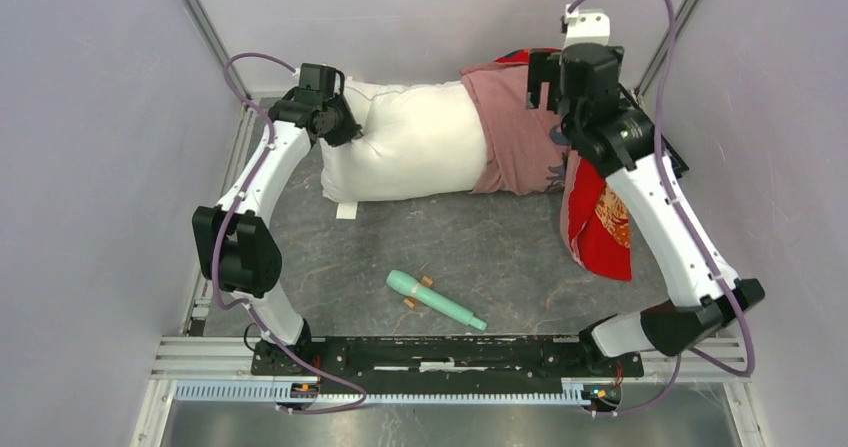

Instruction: Put the pillow into the pillowcase

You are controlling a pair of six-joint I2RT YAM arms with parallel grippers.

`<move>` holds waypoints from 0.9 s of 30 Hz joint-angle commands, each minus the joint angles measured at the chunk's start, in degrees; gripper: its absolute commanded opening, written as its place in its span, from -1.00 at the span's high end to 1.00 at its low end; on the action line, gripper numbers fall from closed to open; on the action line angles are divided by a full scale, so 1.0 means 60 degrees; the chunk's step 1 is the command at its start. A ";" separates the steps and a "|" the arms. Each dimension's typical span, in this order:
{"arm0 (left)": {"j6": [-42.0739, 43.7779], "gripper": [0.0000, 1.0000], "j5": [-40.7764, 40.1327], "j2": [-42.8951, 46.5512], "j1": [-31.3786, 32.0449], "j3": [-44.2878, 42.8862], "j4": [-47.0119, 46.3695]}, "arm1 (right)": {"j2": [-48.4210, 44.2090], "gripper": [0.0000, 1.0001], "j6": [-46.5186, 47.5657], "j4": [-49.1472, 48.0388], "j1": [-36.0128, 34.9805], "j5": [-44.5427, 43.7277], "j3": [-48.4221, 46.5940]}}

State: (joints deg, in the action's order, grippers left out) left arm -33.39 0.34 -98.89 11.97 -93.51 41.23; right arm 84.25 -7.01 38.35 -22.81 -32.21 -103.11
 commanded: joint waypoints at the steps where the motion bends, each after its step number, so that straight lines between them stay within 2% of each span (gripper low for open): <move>1: 0.0355 0.95 0.0103 -0.0512 -0.0032 0.0080 0.0689 | -0.0628 -0.96 -0.0439 -0.0799 -0.1127 0.0066 0.1792; 3: 0.0352 0.95 0.0105 -0.0503 -0.0031 0.0127 0.0657 | -0.0910 -0.90 -0.0777 -0.1406 -0.1533 0.0392 0.3172; 7: 0.0357 0.95 0.0090 -0.0514 -0.0032 0.0161 0.0657 | -0.0848 -0.81 -0.1249 -0.2583 -0.1852 0.1119 0.4877; 9: 0.0357 0.95 0.0106 -0.0512 -0.0032 0.0161 0.0658 | -0.0564 -0.81 -0.1346 -0.2741 -0.1925 0.1453 0.5003; 16: 0.0352 0.95 0.0042 -0.0540 -0.0034 0.0181 0.0646 | 0.0177 -0.94 -0.1216 -0.3601 -0.2087 0.0886 0.5186; 20: 0.0408 0.95 -0.0018 -0.0529 -0.0039 0.0174 0.0657 | 0.0983 -0.85 -0.1000 -0.3275 -0.2058 -0.0339 0.4599; 21: 0.0450 0.95 -0.0023 -0.0514 -0.0045 0.0174 0.0657 | 0.1145 -0.78 -0.0899 -0.3115 -0.2039 -0.0585 0.4352; 22: 0.0461 0.95 -0.0024 -0.0489 -0.0032 0.0186 0.0661 | 0.1347 -0.62 -0.0819 -0.2907 -0.2001 -0.0891 0.3957; 23: 0.0501 0.95 -0.0018 -0.0469 -0.0035 0.0190 0.0657 | 0.1500 -0.32 -0.0713 -0.2604 -0.2000 -0.1170 0.3481; 24: 0.0509 0.95 -0.0025 -0.0435 -0.0032 0.0211 0.0657 | 0.1652 0.10 -0.0573 -0.2279 -0.1997 -0.1328 0.3022; 25: 0.0511 0.95 -0.0023 -0.0376 0.0008 0.0251 0.0658 | 0.1799 0.42 -0.0524 -0.1977 -0.2007 -0.1407 0.2386; 27: 0.0523 0.95 -0.0026 -0.0220 0.0241 0.0285 0.0657 | 0.2019 0.80 -0.0326 -0.1451 -0.2226 -0.1269 0.1122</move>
State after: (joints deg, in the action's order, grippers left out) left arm -33.39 0.49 -99.70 11.97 -93.54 39.16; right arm 95.50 -11.40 25.78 -35.14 -34.79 -82.08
